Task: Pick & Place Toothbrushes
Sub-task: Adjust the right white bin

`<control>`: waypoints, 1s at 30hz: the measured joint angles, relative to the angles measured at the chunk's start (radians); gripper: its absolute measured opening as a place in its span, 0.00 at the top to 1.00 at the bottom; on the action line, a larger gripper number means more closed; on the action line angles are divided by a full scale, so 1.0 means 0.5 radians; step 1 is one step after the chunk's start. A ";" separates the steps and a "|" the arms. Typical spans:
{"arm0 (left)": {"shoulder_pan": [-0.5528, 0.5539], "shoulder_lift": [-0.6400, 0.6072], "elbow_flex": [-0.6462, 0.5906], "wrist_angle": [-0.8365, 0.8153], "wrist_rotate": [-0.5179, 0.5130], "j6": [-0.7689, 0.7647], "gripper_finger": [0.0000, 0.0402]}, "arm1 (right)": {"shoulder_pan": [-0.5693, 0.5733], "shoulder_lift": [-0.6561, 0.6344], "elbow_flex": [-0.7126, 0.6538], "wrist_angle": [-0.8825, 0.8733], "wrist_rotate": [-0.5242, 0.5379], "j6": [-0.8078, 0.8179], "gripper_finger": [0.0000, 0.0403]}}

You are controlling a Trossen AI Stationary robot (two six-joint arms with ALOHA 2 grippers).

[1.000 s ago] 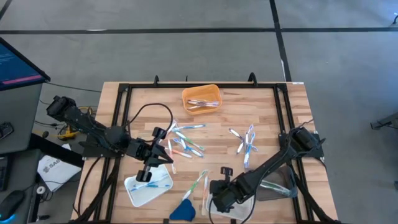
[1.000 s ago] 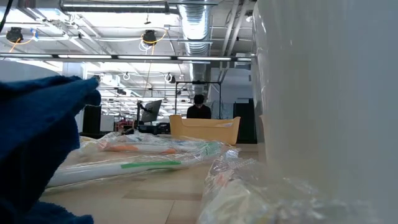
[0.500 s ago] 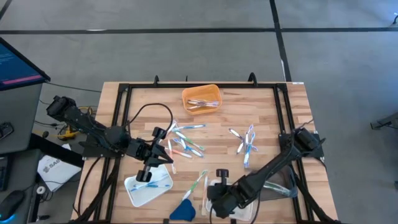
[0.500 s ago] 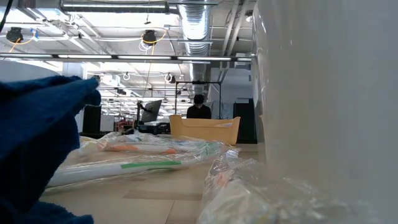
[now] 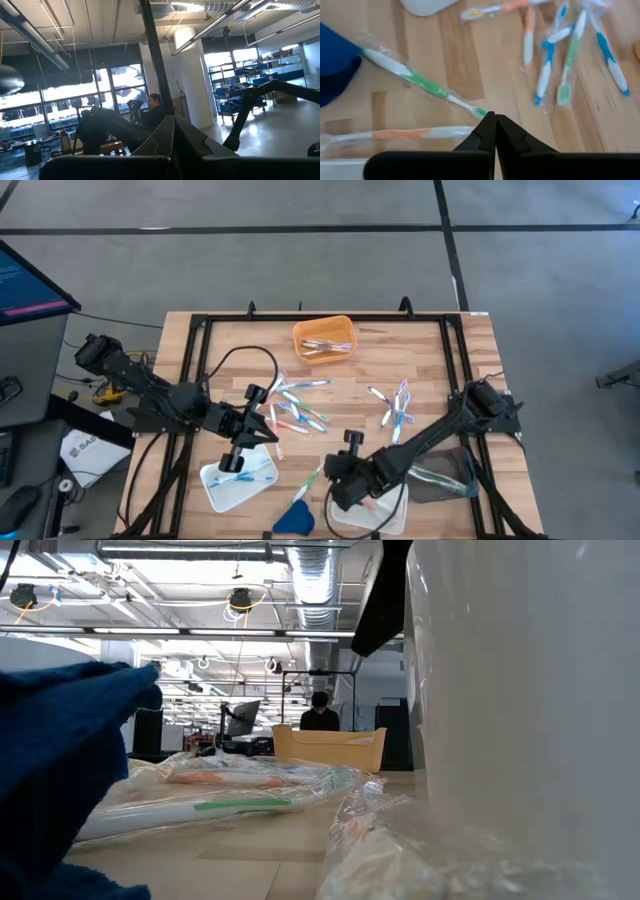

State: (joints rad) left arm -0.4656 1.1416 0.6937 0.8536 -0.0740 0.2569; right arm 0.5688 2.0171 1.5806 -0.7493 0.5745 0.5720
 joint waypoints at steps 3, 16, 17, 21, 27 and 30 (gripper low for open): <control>0.000 0.000 0.000 0.000 0.000 0.000 1.00 | -0.028 -0.001 0.000 -0.031 -0.090 0.011 1.00; 0.000 0.000 0.000 0.000 0.000 0.000 1.00 | -0.010 -0.001 0.000 -0.042 -0.335 0.010 1.00; 0.000 0.000 0.000 0.000 0.000 0.000 1.00 | -0.010 -0.001 0.000 -0.042 -0.348 0.010 1.00; 0.000 0.000 0.000 0.000 0.000 0.001 1.00 | -0.012 -0.001 0.000 -0.043 -0.371 0.010 1.00; 0.000 0.000 0.000 0.000 0.000 0.001 1.00 | -0.010 -0.001 0.000 -0.042 -0.418 0.009 1.00; 0.000 0.000 0.000 0.000 0.000 0.000 1.00 | -0.002 -0.001 0.000 -0.043 -0.424 0.009 1.00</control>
State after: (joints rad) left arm -0.4656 1.1416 0.6937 0.8536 -0.0739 0.2570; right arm 0.5678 2.0167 1.5806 -0.7710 0.3626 0.5766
